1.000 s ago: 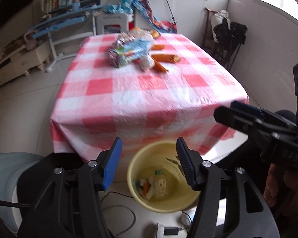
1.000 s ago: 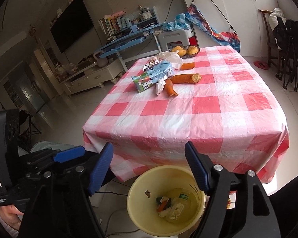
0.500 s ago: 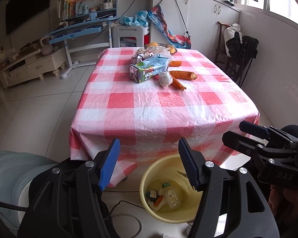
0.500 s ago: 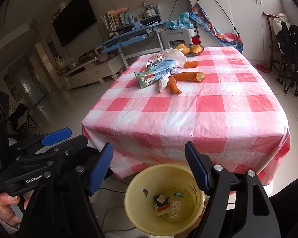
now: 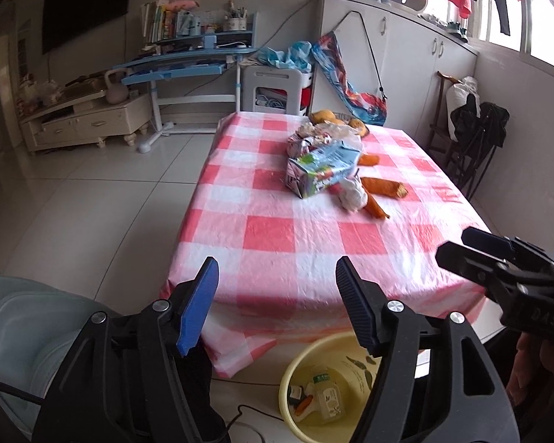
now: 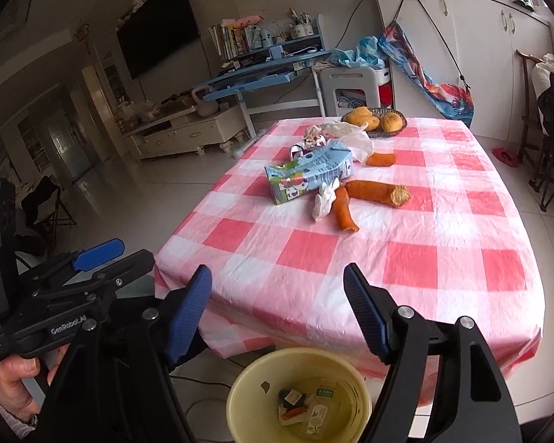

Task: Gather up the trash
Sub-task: 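Grasp a white tissue with the right tool while the left tool grasps another orange strip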

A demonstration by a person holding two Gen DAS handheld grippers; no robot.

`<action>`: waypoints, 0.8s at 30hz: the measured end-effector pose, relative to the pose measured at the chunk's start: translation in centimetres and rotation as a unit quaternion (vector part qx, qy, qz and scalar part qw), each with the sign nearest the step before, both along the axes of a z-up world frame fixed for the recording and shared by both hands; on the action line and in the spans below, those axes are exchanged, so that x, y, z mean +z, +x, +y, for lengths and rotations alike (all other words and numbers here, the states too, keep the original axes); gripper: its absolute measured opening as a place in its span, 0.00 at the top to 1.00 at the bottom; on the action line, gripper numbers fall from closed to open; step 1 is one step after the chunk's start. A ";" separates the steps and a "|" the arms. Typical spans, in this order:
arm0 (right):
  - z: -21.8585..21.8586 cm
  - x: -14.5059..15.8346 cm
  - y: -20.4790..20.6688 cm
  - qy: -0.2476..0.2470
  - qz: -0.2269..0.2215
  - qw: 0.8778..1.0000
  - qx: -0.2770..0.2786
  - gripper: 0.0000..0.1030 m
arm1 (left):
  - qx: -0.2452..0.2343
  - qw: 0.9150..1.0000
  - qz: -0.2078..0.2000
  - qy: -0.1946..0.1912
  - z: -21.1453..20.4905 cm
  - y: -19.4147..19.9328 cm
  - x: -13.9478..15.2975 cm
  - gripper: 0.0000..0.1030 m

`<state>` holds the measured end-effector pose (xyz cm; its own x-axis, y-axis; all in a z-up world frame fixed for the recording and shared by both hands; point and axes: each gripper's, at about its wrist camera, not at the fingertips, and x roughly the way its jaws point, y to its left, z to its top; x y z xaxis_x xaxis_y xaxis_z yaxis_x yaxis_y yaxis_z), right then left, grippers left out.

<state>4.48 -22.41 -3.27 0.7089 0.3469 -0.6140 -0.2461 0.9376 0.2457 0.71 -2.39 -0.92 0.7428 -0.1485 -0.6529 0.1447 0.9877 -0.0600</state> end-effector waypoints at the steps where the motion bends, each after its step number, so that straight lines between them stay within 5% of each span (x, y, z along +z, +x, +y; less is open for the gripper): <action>1: 0.2 0.1 0.9 -0.003 0.001 1.000 0.002 0.32 | 0.002 1.000 -0.001 0.000 0.1 0.4 0.1 0.38; 8: 1.1 -2.1 7.1 -0.006 0.040 0.999 0.014 0.47 | 0.014 1.000 -0.003 -0.007 0.7 2.7 0.3 0.36; 21: 1.1 -5.7 13.8 -0.004 0.079 0.997 -0.009 0.53 | 0.023 0.999 0.020 -0.016 0.6 7.5 -2.1 0.35; 24: 1.4 -6.0 14.6 -0.013 0.086 0.996 0.001 0.81 | 0.018 0.999 0.023 -0.014 0.1 8.1 -2.4 0.35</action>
